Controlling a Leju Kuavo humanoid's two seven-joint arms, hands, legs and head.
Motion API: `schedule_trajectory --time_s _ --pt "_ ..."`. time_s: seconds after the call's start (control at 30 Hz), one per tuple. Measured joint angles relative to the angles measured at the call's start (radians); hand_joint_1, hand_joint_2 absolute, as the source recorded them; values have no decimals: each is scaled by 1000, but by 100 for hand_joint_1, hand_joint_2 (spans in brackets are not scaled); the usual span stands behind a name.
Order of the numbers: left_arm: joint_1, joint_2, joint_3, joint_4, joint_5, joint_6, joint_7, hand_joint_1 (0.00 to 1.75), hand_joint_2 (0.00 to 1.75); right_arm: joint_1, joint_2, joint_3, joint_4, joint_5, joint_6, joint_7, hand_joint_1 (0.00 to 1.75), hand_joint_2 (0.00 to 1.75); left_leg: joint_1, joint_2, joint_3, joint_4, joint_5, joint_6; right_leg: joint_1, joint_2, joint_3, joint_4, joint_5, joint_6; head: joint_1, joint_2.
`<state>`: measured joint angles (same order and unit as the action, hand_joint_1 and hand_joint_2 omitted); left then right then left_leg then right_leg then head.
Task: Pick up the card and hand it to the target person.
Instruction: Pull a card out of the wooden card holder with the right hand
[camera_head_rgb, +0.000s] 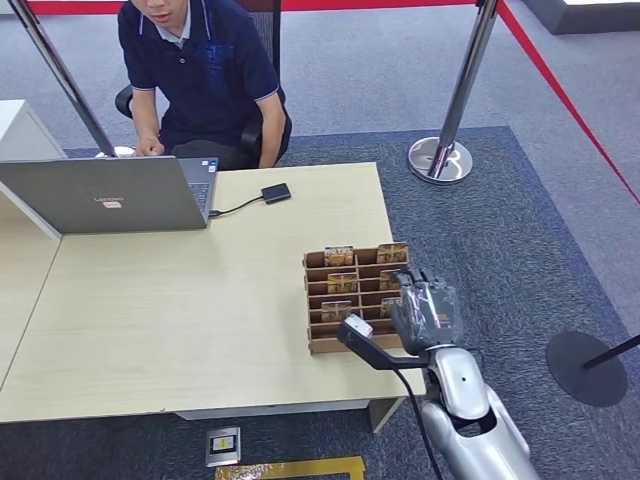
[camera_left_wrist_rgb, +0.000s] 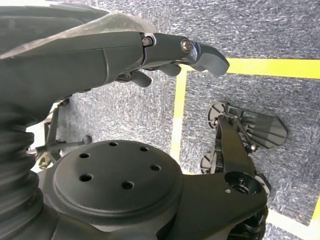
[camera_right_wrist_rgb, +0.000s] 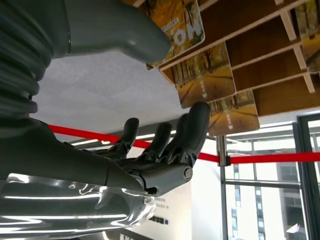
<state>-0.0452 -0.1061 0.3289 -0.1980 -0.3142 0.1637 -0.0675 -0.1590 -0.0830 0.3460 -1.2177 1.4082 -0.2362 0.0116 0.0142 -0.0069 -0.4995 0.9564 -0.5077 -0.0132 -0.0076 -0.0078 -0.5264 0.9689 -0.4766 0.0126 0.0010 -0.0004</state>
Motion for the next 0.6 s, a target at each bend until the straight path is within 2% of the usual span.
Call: schedule_trajectory --time_s 0.07,0.17,0.37,0.47,0.6 --pt "0 0 1 0 -2 2 0 0 175 -1 1 0 10 -2 -3 -2 98 175 0 0 0 0 0 0 0 0 0 0 0 0 0 0" --pt "0 0 2 0 -3 4 0 0 175 -5 2 0 25 -6 -7 -6 79 175 0 0 0 0 0 0 0 0 0 0 0 0 0 0" --pt "0 0 6 0 -4 7 0 0 175 -15 4 0 52 -13 -18 -12 60 175 0 0 0 0 0 0 0 0 0 0 0 0 0 0" --pt "0 0 6 0 -5 7 0 0 175 -17 6 0 62 -15 -21 -12 58 175 0 0 0 0 0 0 0 0 0 0 0 0 0 0" --pt "0 0 6 0 -9 7 0 0 175 -17 8 -1 75 -17 -28 -11 65 175 0 0 0 0 0 0 0 0 0 0 0 0 0 0"
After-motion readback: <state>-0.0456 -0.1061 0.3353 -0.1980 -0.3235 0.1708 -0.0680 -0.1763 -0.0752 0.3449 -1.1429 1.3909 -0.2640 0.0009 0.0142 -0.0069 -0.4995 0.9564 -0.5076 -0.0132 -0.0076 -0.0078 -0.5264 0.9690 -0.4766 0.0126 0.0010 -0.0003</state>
